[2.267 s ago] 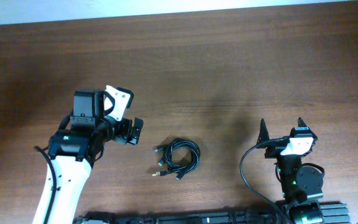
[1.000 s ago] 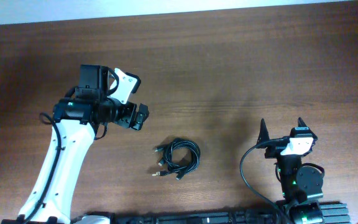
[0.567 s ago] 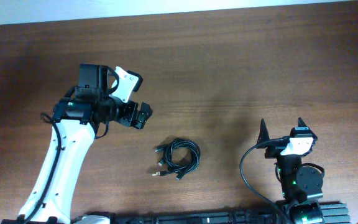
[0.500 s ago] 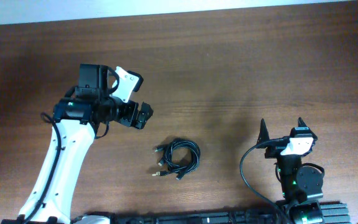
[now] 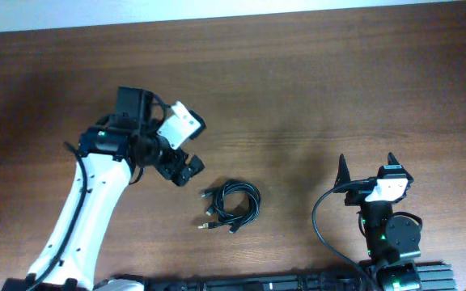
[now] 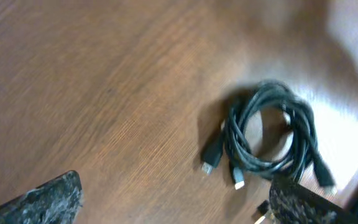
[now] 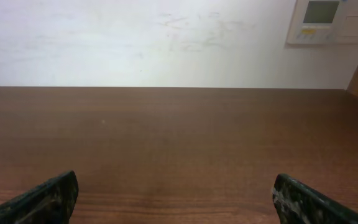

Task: Untangle cables
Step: 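Lower the left gripper onto the black cable coil and close on it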

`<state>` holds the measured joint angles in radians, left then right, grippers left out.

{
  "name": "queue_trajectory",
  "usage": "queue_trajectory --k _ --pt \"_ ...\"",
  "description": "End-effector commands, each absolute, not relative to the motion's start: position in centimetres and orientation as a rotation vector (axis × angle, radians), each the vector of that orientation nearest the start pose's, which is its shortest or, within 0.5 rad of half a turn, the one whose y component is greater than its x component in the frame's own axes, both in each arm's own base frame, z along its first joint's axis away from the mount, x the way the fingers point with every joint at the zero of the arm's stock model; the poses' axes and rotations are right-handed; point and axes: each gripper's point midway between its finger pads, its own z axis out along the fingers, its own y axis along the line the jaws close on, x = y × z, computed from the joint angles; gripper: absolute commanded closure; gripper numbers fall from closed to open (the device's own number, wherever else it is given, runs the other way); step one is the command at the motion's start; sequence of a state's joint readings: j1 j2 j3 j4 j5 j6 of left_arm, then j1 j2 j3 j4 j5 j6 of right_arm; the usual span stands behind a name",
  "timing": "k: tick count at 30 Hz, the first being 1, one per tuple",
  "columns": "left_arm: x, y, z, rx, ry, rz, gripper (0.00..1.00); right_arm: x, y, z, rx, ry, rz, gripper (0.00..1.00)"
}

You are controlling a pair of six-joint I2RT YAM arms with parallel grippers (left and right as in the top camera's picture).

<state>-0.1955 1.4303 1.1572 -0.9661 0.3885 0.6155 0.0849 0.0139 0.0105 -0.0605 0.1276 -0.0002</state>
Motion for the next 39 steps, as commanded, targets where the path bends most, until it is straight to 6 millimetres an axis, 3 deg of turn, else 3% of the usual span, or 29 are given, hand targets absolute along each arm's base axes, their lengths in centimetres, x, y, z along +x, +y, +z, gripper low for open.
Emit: queue_trajectory --k 1,5,10,15,19,27,39 --pt "29.2 -14.4 13.9 1.463 2.278 -0.412 0.01 24.6 -0.6 15.9 0.053 1.635 -0.057 0.01" --pt "29.1 -16.3 12.5 1.63 2.179 -0.413 0.0 24.6 -0.6 15.9 0.053 1.635 -0.057 0.01" --pt "30.2 -19.7 11.6 1.716 2.047 -0.398 0.01 24.6 -0.6 15.9 0.053 1.635 -0.057 0.01" --pt "29.3 -22.9 10.4 1.838 1.937 -0.408 0.01 24.6 -0.6 15.9 0.052 1.635 -0.056 0.01" --pt "28.3 -24.2 9.2 1.908 1.923 -0.419 0.01 24.6 -0.6 15.9 0.052 1.635 -0.056 0.01" --pt "27.5 -24.8 8.4 1.95 1.923 -0.43 0.0 24.6 -0.6 15.9 0.052 1.635 -0.056 0.01" --pt "25.2 -23.4 5.4 2.031 2.073 -0.507 0.01 24.6 -0.6 15.9 0.052 1.635 -0.056 0.01"
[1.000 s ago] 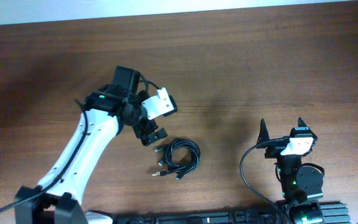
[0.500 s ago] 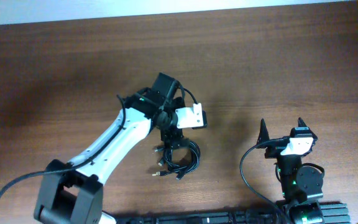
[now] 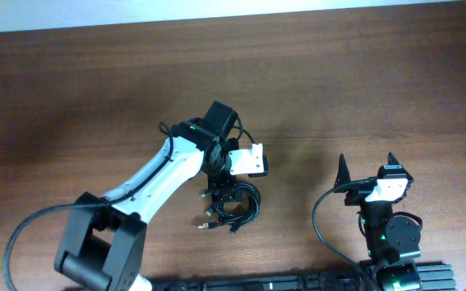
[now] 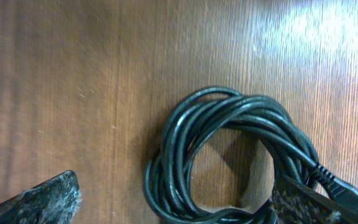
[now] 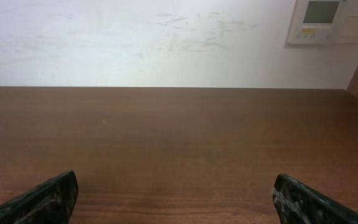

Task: Untangle cables
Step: 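Lower the left gripper onto the black cable coil and close on it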

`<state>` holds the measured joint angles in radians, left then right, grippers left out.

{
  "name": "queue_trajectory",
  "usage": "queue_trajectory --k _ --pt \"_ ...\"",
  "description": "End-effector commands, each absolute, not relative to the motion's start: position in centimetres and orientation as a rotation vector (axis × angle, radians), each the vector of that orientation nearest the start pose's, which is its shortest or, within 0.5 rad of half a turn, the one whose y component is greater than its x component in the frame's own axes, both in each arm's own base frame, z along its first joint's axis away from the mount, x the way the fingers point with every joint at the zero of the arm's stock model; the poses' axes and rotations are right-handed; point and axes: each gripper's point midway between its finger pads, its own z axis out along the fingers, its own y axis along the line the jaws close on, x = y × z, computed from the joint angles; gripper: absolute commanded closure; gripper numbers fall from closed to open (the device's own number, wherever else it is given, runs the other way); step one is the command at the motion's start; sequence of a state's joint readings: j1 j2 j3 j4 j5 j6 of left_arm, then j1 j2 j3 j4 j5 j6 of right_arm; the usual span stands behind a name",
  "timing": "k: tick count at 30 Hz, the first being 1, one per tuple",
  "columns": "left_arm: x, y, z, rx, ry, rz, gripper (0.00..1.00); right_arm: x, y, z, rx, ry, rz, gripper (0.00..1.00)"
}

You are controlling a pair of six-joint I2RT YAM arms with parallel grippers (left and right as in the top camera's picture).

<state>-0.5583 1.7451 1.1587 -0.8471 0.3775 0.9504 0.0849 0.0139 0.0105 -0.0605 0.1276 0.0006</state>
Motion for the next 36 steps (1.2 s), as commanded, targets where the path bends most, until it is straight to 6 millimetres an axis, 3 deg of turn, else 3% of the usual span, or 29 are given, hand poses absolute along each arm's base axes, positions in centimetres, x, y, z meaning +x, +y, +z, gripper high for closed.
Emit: queue_trajectory --k 1,10,21,27,33,34,36 --pt "25.2 -23.4 5.3 2.031 2.074 -0.507 0.01 24.6 -0.6 15.9 0.052 1.635 -0.056 0.01" --pt "25.1 -23.3 4.8 2.038 2.088 -0.515 0.0 24.6 -0.6 15.9 0.052 1.635 -0.056 0.01" --pt "24.4 -22.5 0.6 2.161 2.175 -0.407 0.03 24.6 -0.6 15.9 0.052 1.635 -0.056 0.01" --pt "24.6 -22.7 0.2 2.158 2.175 -0.407 0.17 24.6 -0.6 15.9 0.052 1.635 -0.056 0.01" --pt "24.7 -22.8 0.1 2.13 2.2 -0.405 0.39 24.6 -0.6 15.9 0.052 1.635 -0.056 0.01" --pt "24.7 -22.8 0.1 2.13 2.2 -0.405 0.45 24.6 -0.6 15.9 0.052 1.635 -0.056 0.01" --pt "24.7 -22.8 0.2 2.129 2.199 -0.406 0.7 24.6 -0.6 15.9 0.052 1.635 -0.056 0.01"
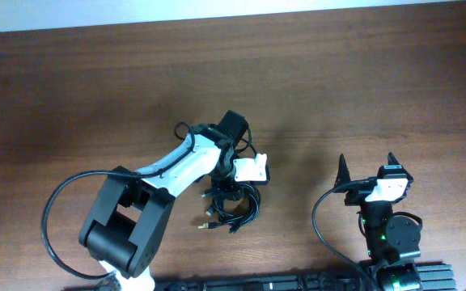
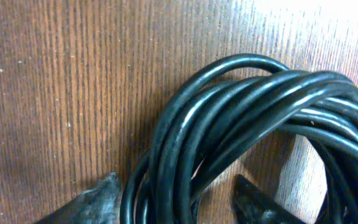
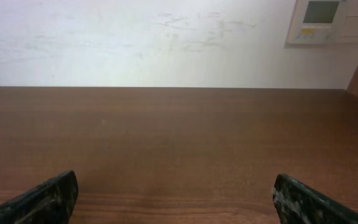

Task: Untangle cables

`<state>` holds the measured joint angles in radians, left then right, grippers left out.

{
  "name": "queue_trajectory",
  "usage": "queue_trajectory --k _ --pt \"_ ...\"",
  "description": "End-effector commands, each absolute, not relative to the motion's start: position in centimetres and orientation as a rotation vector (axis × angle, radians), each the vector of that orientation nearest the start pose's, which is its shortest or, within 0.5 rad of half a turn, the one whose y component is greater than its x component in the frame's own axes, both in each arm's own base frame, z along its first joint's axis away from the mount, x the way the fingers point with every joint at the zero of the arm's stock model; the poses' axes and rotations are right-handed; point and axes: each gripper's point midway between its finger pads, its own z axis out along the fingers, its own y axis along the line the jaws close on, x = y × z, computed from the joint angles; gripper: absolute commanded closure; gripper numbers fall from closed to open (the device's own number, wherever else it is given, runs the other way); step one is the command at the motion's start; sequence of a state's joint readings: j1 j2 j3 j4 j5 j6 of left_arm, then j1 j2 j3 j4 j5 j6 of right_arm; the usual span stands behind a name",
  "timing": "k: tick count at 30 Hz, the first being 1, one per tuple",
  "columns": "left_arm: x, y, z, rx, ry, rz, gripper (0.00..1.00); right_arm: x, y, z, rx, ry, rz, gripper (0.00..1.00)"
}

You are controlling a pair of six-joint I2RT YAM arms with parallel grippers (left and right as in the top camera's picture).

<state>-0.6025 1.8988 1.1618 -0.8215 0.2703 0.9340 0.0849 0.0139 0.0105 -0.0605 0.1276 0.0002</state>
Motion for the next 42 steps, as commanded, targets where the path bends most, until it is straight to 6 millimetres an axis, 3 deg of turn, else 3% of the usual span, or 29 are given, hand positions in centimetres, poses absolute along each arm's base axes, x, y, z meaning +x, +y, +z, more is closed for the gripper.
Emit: queue_trajectory --k 1,3,13,21,27,32,42 --pt "24.7 -22.8 0.2 2.129 2.199 -0.406 0.83 24.6 -0.6 15.9 0.052 1.635 -0.056 0.01" --pt "24.8 -22.9 0.2 2.128 2.197 -0.406 1.0 24.6 -0.6 15.9 0.052 1.635 -0.056 0.02" --pt "24.8 -22.9 0.2 2.003 2.325 -0.416 1.0 24.6 -0.6 15.9 0.052 1.635 -0.056 0.01" --pt "26.2 -24.0 1.7 1.818 2.438 -0.419 1.0 24.6 -0.6 15.9 0.052 1.635 -0.056 0.01" --pt "27.1 -27.9 7.3 1.752 2.251 -0.636 1.0 24.6 -0.6 15.9 0.052 1.635 -0.056 0.01" --pt "27.4 -29.8 12.4 1.715 2.079 -0.727 1.0 24.6 -0.6 15.9 0.052 1.635 -0.056 0.01" --pt "26.7 -30.2 16.6 1.709 1.926 -0.751 1.0 24.6 -0.6 15.9 0.052 1.635 -0.056 0.01"
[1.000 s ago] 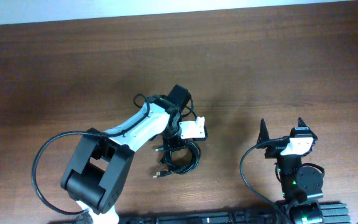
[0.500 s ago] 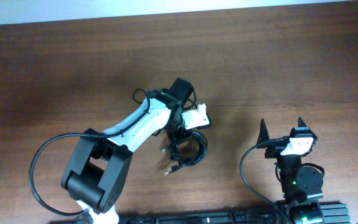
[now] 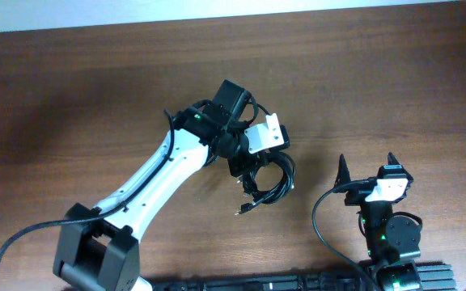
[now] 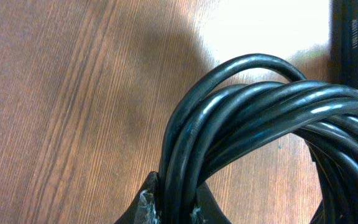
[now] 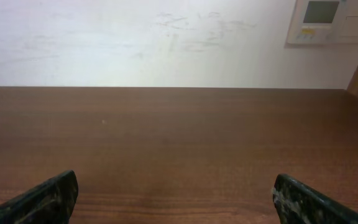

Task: Untangle cables

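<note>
A black coil of tangled cables hangs lifted above the wooden table, held by my left gripper, which is shut on several strands of it. In the left wrist view the cable bundle fills the frame, and the fingertips pinch its strands at the bottom edge. A loose plug end dangles below the coil. My right gripper stands open at the lower right, its fingers wide apart with nothing between them.
The right arm's base and a black cord sit at the lower right by the front edge. A wall with a thermostat panel rises beyond the table's far side.
My left gripper has shut on the cable coil and raised it, and it now holds it farther right and farther back. The right arm has not moved.
The left gripper was open to the left of the coil lying on the table. Then it was over the coil, then low with its open fingers around several strands. Now it is shut on the coil and holds it off the table, to the right.
</note>
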`<state>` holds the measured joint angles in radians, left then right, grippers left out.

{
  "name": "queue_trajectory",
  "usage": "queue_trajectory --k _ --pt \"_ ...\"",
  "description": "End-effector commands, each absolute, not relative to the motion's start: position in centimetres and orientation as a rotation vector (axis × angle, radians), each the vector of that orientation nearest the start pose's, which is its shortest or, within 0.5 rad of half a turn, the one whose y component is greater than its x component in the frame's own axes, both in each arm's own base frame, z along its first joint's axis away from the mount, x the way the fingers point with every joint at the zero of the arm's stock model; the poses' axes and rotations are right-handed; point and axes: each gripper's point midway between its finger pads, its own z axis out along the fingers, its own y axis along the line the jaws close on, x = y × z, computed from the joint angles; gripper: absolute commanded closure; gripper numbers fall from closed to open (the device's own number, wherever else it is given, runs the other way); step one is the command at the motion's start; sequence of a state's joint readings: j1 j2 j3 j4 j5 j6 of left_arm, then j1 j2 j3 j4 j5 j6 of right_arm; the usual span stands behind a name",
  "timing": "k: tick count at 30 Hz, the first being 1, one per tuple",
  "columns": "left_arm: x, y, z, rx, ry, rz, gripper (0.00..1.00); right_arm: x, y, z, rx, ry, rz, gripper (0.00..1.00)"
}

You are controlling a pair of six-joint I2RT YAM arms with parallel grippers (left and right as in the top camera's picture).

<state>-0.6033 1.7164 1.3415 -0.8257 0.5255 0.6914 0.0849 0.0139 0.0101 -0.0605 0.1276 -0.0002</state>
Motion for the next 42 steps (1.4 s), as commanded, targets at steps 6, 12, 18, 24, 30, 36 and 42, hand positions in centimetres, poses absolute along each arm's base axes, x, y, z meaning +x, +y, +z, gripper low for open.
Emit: queue_trajectory --k 6,12,18,24,30,36,42 --pt "27.4 -30.8 18.0 1.688 1.856 -0.729 1.0 24.6 -0.5 16.7 0.053 1.604 -0.05 0.01" --pt "29.2 -32.0 19.5 1.649 1.741 -0.688 1.0 24.1 0.5 22.1 0.092 1.422 0.1 0.01" --pt "31.1 -33.4 21.6 1.6 1.607 -0.64 1.0 22.6 0.8 23.3 0.12 1.572 0.152 0.01" --pt "31.6 -34.2 22.9 1.581 1.526 -0.647 1.0 20.3 0.7 26.8 0.12 1.671 0.146 0.01" --pt "28.6 -35.8 25.5 1.612 1.336 -0.887 1.0 19.4 1.9 30.4 0.095 1.801 0.223 0.01" --pt "25.9 -35.7 27.5 1.631 1.208 -1.084 1.0 20.5 6.1 32.7 -0.039 1.921 0.458 0.01" --pt "25.1 -33.5 29.3 1.596 1.166 -1.222 1.0 22.0 7.5 32.3 -0.08 1.976 0.537 0.01"
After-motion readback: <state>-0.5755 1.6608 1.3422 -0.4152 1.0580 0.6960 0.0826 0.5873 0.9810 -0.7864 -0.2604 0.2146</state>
